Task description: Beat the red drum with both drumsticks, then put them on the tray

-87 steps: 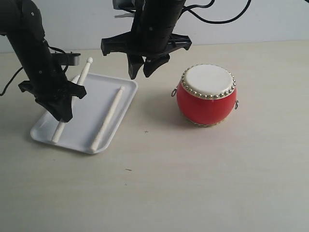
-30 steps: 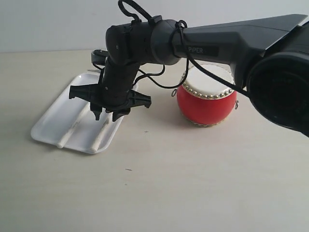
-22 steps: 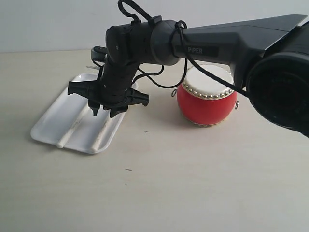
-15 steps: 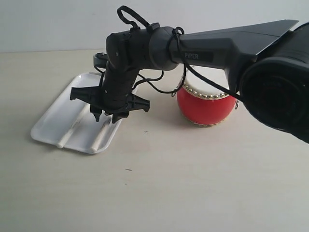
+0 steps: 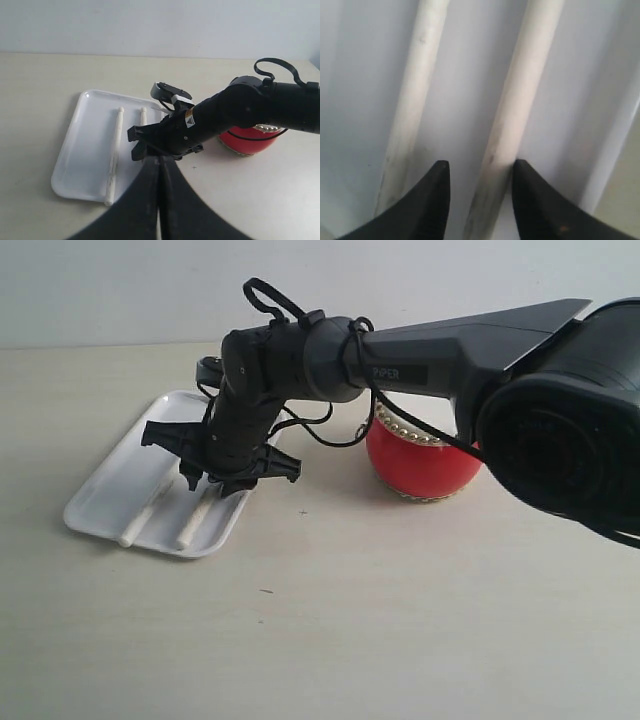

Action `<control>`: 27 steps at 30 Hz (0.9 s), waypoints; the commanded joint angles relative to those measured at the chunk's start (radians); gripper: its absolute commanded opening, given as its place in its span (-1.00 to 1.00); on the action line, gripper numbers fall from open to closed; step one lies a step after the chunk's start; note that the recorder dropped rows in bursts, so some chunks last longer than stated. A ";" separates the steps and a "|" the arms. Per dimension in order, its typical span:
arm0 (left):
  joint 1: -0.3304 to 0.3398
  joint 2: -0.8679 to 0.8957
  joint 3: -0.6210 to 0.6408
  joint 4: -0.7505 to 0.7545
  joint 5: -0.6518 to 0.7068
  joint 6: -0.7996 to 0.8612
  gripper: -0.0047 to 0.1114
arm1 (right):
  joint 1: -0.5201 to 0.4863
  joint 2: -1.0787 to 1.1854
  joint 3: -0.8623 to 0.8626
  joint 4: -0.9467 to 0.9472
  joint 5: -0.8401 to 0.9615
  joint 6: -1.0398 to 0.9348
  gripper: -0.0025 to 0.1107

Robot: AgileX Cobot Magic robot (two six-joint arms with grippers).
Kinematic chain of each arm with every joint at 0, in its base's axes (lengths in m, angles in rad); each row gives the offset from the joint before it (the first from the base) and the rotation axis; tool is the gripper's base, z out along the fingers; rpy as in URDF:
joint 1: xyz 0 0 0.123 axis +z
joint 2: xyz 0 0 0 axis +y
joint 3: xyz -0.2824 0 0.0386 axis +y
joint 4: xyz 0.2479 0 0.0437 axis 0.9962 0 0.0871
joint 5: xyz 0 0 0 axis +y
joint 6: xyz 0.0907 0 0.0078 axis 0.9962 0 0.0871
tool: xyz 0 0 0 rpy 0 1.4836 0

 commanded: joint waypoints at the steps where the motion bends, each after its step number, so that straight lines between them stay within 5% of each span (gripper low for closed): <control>1: -0.007 -0.004 0.004 -0.008 0.007 -0.003 -0.92 | -0.001 -0.002 -0.006 0.029 -0.063 0.000 -0.25; 19: -0.007 -0.004 0.004 -0.010 0.008 -0.003 -0.92 | 0.009 -0.003 -0.073 0.070 -0.089 -0.013 -0.25; 27: -0.007 -0.004 0.004 -0.012 0.008 -0.001 -0.92 | 0.010 0.035 -0.125 0.338 -0.078 -0.272 -0.25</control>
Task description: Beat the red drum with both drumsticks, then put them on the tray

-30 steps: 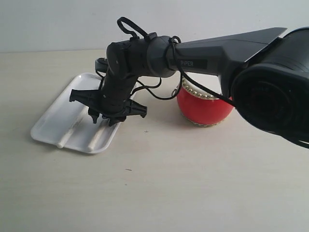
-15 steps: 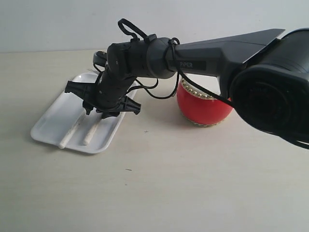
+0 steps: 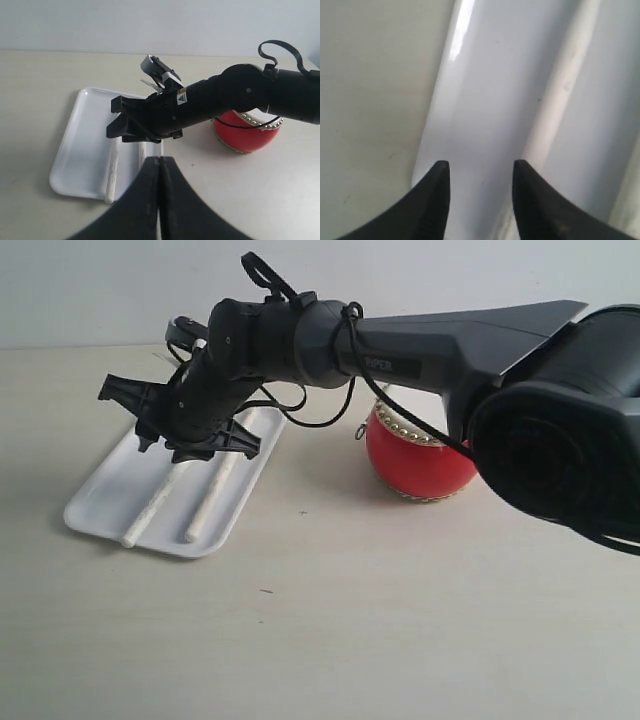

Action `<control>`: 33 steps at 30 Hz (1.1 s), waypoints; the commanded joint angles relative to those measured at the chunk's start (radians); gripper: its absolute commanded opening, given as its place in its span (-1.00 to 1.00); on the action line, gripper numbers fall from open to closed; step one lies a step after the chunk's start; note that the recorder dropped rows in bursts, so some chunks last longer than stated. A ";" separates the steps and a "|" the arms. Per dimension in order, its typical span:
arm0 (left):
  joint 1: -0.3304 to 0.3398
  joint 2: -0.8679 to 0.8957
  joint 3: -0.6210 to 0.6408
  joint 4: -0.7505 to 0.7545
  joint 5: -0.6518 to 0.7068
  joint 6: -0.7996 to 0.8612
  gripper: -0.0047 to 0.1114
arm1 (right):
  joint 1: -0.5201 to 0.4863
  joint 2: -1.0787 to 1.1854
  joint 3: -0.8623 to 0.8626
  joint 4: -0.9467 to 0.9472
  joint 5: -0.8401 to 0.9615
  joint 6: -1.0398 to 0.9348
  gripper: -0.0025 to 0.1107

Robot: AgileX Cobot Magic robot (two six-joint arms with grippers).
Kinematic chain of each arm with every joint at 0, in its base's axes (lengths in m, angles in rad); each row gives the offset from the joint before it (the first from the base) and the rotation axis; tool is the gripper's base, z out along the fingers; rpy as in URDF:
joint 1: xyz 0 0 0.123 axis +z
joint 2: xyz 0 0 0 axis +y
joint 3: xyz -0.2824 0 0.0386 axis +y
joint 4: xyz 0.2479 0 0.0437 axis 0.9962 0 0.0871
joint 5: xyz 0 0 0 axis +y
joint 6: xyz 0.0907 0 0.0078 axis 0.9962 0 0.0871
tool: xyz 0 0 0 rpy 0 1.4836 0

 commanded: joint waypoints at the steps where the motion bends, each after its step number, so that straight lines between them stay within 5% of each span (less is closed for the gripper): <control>1: -0.007 -0.004 0.004 -0.010 -0.002 -0.001 -0.92 | 0.004 0.017 -0.018 0.144 0.008 -0.172 -0.25; 29: -0.007 -0.004 0.004 -0.007 0.002 -0.001 -0.92 | 0.017 0.035 -0.105 -0.027 0.100 -0.304 -0.25; 33: -0.007 -0.004 0.004 -0.006 -0.005 0.001 -0.92 | 0.026 0.035 -0.218 0.018 0.342 -0.589 -0.25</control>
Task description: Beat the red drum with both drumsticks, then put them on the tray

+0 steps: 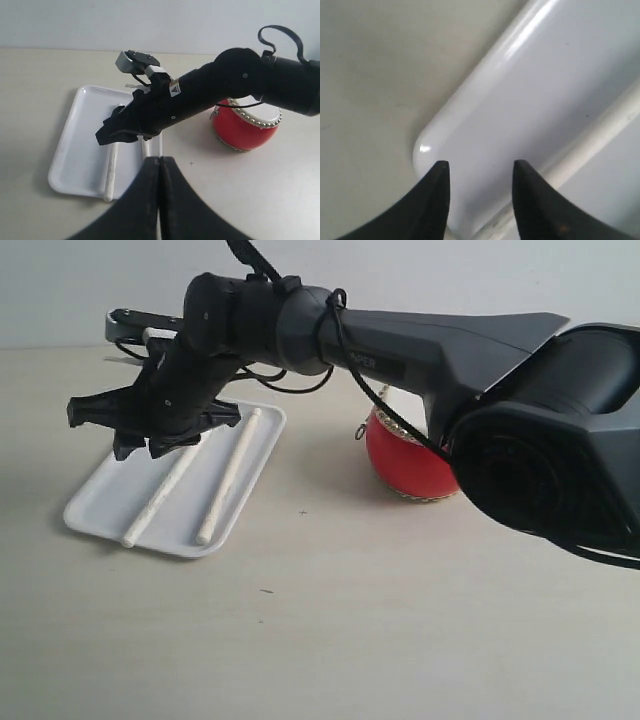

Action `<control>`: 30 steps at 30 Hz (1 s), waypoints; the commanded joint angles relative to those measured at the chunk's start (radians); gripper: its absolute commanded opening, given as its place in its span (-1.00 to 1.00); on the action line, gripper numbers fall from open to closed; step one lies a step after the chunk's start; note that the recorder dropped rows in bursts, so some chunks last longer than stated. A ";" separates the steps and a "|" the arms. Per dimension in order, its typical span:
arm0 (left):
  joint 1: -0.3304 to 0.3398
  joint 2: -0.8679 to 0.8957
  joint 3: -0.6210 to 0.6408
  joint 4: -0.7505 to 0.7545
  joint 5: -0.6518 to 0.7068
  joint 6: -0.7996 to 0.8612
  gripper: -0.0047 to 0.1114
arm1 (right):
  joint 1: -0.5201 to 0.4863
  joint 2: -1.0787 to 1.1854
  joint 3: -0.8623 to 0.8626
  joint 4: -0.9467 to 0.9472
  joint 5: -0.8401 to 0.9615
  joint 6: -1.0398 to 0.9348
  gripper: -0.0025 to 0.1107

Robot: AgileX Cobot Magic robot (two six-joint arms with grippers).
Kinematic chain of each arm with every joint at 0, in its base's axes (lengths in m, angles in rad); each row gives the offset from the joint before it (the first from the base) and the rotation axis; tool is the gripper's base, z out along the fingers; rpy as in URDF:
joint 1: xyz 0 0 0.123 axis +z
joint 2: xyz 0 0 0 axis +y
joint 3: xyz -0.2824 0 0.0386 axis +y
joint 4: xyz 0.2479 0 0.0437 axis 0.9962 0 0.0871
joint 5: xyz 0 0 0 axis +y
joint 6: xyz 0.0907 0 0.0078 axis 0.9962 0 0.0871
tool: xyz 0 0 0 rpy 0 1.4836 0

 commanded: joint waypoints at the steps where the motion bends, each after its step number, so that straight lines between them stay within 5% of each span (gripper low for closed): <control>1: -0.007 -0.004 0.003 0.008 -0.016 0.001 -0.92 | 0.015 -0.006 -0.071 -0.001 0.275 -0.257 -0.25; 2: -0.007 -0.004 0.003 0.014 -0.017 0.001 -0.92 | 0.021 -0.006 -0.075 -0.020 0.315 -0.277 -0.27; 6: -0.007 -0.004 0.003 0.037 -0.026 0.004 -0.92 | 0.067 -0.008 -0.075 0.020 0.433 -0.419 -0.96; 12: -0.007 -0.004 0.003 0.037 -0.026 0.002 -0.92 | 0.168 -0.008 -0.075 -0.104 0.346 -0.505 -0.96; 30: -0.047 -0.004 0.003 0.039 -0.024 0.002 -0.92 | 0.179 0.055 -0.075 -0.254 0.276 -0.477 -0.96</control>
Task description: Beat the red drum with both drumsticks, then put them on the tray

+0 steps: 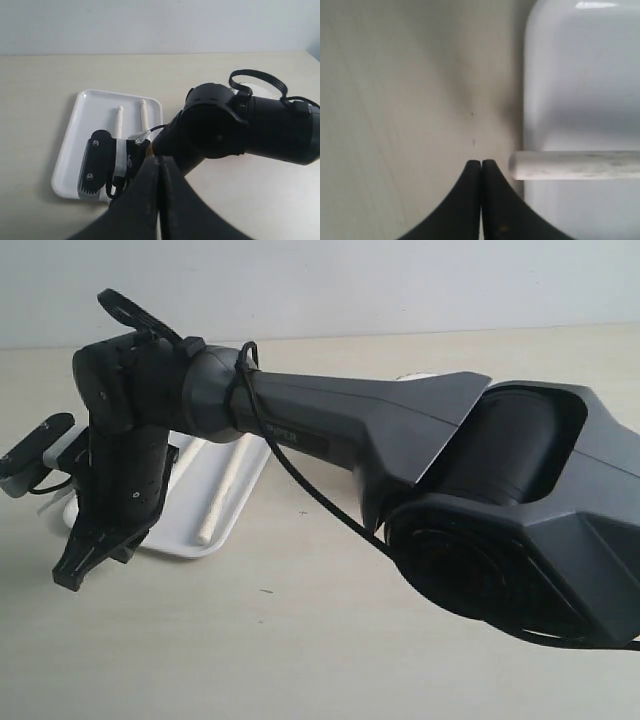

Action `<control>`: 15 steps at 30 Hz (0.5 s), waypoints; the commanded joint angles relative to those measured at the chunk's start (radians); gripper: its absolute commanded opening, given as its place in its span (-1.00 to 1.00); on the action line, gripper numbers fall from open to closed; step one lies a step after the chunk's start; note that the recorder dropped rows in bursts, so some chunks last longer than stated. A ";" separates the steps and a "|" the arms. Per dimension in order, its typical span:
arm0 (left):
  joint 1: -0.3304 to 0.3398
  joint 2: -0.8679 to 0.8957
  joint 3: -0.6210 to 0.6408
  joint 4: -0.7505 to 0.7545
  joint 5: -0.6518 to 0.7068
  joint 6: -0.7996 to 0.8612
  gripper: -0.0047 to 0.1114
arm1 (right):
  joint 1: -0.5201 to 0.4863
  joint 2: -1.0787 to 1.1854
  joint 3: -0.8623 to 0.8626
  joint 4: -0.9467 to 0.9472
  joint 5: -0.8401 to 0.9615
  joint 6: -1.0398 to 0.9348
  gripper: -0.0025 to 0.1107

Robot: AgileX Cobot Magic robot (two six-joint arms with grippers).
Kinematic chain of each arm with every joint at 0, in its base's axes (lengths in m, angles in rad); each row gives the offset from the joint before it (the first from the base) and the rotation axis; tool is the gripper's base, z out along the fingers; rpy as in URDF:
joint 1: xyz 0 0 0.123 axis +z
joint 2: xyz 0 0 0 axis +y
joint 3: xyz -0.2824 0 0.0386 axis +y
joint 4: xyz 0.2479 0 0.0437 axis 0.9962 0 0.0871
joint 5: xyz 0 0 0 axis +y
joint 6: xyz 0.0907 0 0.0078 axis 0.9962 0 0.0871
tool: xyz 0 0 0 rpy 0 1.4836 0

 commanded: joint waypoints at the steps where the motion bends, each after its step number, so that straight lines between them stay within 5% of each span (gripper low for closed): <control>1: -0.008 -0.004 0.003 0.002 -0.007 0.002 -0.92 | 0.000 0.002 -0.009 -0.037 -0.018 0.016 -0.96; 15: -0.008 -0.004 0.003 0.005 -0.004 0.002 -0.92 | -0.003 0.006 -0.009 -0.178 -0.110 0.104 -0.96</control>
